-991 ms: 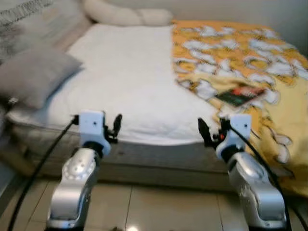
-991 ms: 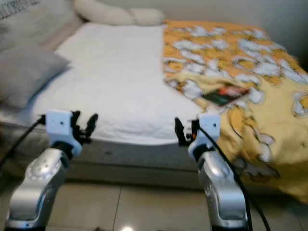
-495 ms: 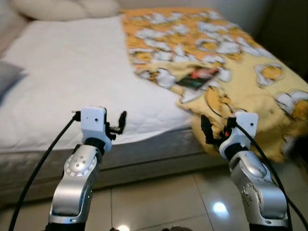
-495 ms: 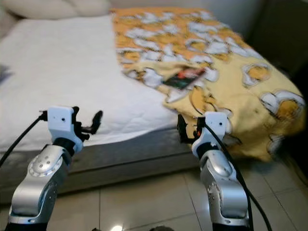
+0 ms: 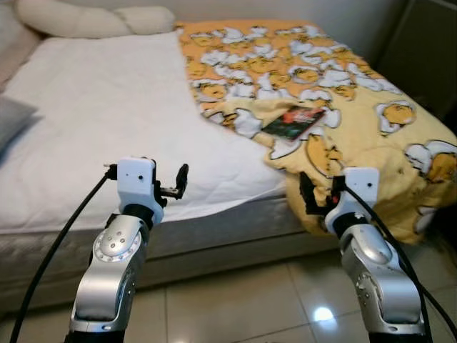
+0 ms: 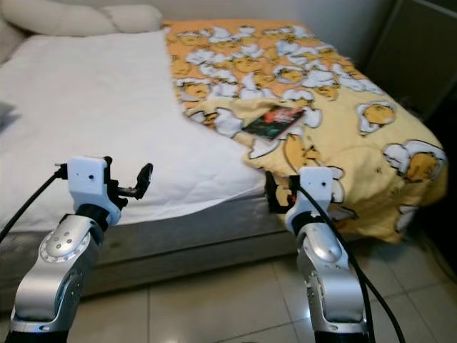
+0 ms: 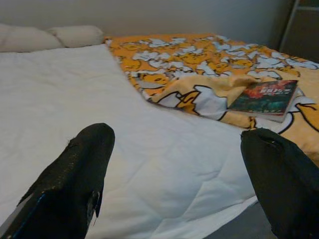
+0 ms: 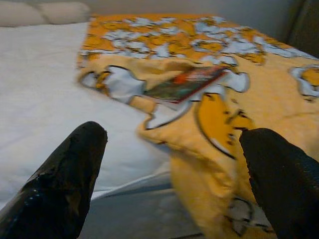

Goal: Clean up the room

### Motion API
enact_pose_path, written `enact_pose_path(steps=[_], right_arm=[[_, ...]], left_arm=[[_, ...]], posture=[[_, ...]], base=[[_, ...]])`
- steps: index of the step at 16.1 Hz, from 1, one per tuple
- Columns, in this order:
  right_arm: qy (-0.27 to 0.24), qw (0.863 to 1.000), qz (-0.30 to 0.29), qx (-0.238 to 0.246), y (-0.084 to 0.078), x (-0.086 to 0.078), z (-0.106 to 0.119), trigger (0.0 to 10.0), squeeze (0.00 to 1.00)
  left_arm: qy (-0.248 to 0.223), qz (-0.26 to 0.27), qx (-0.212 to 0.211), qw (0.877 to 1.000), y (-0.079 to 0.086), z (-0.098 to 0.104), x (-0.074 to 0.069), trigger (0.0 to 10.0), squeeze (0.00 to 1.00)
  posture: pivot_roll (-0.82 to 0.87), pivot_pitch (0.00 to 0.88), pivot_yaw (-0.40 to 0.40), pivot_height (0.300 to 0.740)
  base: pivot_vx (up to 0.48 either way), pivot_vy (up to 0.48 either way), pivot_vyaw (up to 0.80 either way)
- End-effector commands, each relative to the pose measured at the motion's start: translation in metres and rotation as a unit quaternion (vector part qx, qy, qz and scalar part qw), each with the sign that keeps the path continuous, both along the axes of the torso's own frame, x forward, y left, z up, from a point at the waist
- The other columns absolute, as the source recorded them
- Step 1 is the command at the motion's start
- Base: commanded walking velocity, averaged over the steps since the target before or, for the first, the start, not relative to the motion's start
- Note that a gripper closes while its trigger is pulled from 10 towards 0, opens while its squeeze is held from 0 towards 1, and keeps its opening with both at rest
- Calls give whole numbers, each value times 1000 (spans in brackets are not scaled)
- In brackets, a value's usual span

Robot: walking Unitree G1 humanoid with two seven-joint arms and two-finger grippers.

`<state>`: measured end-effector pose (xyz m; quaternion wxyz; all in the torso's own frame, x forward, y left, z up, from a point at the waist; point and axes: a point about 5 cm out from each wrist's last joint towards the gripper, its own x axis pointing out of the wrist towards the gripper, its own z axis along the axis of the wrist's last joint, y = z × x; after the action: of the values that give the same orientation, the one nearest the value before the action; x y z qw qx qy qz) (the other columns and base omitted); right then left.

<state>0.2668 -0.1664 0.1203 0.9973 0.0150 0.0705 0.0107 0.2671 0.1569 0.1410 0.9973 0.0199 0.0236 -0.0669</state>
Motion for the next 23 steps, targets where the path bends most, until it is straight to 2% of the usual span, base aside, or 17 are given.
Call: enact_pose_path(steps=[1,4,18,21,23], right_arm=[[10,1000,-11,1,-6,0,-3,10000,0],[7,1000,-16,0,-7,0,-3,10000,0],[3,1000,10,-15,-3,1,-2,10000,0],[2,1000,-1,-18,-5,0,-2,10000,0],[-5,998,-14,-53,-8,1,-2,10000,0]], left_arm=[[1,-5,3,1000,-2,-1,0,10000,1000],[2,-6,3,1000,-2,-1,0,10000,1000],[3,-14,6,1000,-4,-2,-1,10000,1000],[4,-18,5,1000,-7,-3,-1,10000,1000],[4,-19,4,1000,-7,-4,-1,10000,1000]], posture=[[-32,0,-25,740],[-33,0,-24,740],[-38,0,-23,740],[-42,0,-27,740],[-41,0,-33,740]], base=[[341,0,-681],[340,0,-717],[345,0,0],[346,0,0],[343,0,0]])
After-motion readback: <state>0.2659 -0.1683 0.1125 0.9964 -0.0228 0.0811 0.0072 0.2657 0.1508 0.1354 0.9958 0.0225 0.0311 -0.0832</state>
